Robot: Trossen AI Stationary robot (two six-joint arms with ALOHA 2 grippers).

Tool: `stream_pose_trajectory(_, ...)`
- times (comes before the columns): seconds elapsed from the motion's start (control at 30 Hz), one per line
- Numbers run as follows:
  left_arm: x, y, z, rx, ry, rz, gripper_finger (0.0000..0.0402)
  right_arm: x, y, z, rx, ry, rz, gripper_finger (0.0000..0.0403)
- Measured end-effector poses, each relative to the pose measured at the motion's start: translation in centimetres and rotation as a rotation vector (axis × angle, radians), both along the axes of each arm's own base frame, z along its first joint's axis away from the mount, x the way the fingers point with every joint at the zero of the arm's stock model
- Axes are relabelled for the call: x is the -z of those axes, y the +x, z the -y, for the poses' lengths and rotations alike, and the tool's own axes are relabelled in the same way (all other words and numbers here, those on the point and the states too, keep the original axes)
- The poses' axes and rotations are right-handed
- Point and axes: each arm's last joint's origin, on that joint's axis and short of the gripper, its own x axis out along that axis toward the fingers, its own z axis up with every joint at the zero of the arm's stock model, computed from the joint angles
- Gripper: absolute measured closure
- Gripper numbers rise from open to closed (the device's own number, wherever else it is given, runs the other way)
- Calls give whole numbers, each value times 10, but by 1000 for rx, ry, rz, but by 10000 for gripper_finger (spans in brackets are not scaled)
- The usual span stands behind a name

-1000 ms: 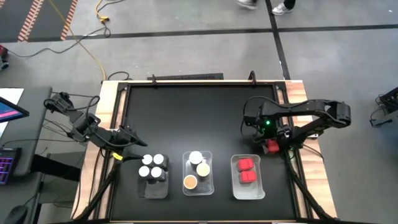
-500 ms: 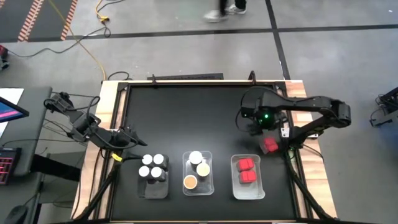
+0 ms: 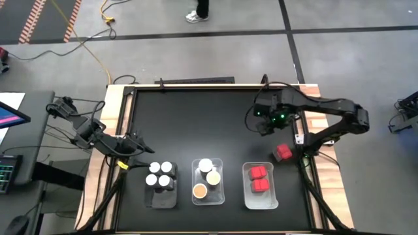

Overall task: Sort spices by type
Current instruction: Put the red seasoning can into the white bin

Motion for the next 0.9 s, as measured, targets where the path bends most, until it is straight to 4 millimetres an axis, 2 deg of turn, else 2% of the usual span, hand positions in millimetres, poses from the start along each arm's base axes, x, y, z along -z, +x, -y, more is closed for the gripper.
stream_pose_trajectory(0.27, 0, 0, 0, 0, -2, -1, 146, 52, -16, 6, 75, 142, -148, 122)
stream_pose_trajectory(0.37, 0, 0, 0, 0, -1, -1, 146, 64, -16, 2, 67, 154, -147, 122)
stream_pose_trajectory(0.9, 0, 0, 0, 2, 12, -2, 146, 102, -25, -12, 84, 295, -162, 122)
